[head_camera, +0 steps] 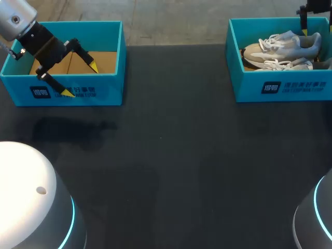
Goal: Take the shoe out of the shoebox, open the shoe tongue, remove and reinsert the insole, then place the shoe into the shoebox
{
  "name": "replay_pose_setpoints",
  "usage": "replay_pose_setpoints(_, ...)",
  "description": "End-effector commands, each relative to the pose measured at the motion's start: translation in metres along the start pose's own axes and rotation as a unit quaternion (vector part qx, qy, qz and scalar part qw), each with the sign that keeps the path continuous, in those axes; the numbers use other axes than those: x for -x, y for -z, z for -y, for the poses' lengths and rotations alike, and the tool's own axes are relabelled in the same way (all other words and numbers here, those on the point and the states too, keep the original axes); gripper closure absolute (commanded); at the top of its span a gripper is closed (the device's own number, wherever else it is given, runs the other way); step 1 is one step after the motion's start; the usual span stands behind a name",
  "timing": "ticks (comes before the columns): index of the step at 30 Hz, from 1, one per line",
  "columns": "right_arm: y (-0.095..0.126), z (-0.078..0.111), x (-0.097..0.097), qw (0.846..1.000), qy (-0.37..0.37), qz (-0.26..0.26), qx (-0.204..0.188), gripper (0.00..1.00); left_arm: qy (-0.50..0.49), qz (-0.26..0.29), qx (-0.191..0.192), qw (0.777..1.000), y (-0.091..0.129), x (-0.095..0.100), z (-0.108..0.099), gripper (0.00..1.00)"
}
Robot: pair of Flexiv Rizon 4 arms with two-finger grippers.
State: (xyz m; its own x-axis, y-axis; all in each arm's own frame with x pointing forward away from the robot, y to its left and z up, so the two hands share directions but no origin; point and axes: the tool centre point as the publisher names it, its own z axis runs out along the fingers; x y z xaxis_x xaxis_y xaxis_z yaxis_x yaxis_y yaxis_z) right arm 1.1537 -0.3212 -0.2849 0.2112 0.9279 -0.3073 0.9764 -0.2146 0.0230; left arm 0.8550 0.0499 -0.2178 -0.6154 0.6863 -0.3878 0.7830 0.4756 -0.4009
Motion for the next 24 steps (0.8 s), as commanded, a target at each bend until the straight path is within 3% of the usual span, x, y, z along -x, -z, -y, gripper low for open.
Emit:
replay_pose_setpoints(1, 0.025, 0.032, 0.003, 0.999, -0.003, -0.022, 0.035, 0.15, 0.000, -0.002, 0.000, 1.000, 0.000, 0.001, -0.001, 0.00)
replay_pose_setpoints(11, 0.067, 0.062, -0.021, 0.996, 0.020, -0.059, 0.064, 0.00, 0.000, -0.002, 0.000, 1.000, 0.000, 0.001, -0.001, 0.00)
replay_pose_setpoints(17, 0.097, 0.072, -0.028, 0.995, -0.014, -0.072, 0.062, 0.00, 0.000, -0.002, 0.000, 1.000, 0.000, 0.001, -0.001, 0.00)
replay_pose_setpoints(24, 0.097, 0.072, -0.028, 0.995, -0.014, -0.072, 0.062, 0.00, 0.000, -0.002, 0.000, 1.000, 0.000, 0.001, -0.001, 0.00)
